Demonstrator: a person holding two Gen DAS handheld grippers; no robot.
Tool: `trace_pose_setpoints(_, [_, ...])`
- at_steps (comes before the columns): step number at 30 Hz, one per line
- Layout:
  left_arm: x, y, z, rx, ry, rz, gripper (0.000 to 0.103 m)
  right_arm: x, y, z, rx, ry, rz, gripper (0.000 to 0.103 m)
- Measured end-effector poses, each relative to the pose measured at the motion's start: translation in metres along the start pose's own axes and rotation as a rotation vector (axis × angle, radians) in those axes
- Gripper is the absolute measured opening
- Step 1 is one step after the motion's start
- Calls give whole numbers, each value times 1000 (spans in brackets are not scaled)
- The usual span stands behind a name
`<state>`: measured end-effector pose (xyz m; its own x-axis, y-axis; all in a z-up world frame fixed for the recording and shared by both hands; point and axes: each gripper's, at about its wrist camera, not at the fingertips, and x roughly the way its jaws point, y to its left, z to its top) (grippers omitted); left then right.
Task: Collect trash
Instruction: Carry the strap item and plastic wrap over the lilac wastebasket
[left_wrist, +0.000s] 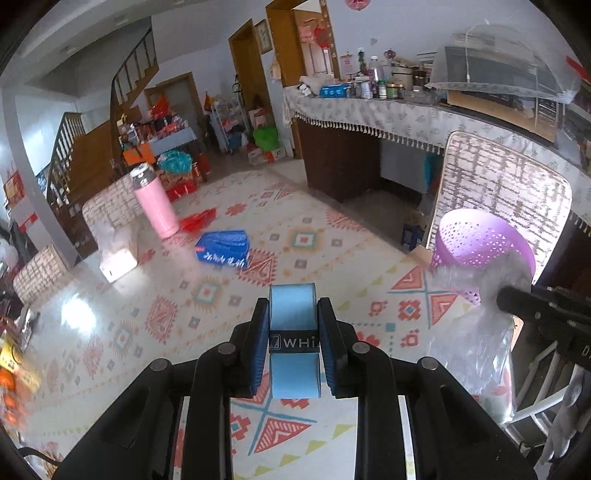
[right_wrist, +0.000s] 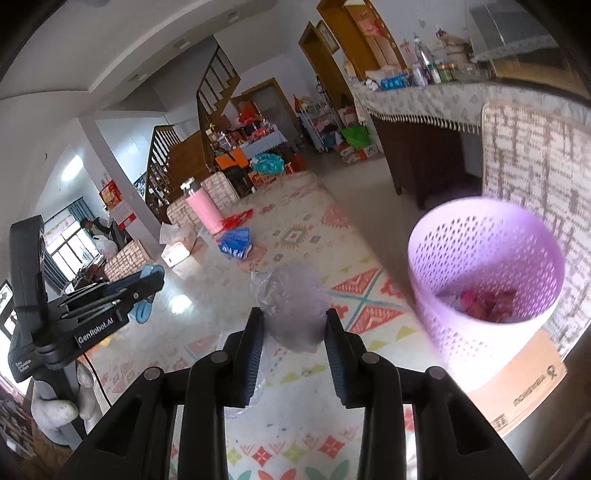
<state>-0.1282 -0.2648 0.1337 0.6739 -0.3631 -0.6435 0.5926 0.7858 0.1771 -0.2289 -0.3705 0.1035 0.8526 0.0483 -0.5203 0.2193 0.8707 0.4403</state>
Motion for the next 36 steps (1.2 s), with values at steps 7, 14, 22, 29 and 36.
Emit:
trace_pose_setpoints(7, [-2,-19,13,33,-17,-19,25,-19,-6,17,-19,-45,-28,36])
trace_pose_setpoints(14, [2,-35,21,57,-18,-33,25,-29,-20,24,-3,-61,-40,36])
trace_pose_setpoints(22, [13,-43,23,61,7,-49,25,-28,-30,22,8,-52,-42,36])
trace_pose_setpoints(29, [20,-45,23,63,22,-59,25,-23,-39,19,34,-39,-41,36])
trace_pose_setpoints(36, [26,-50,25,70,32,-66,25,-24,-47,19,50,-43,-48,36])
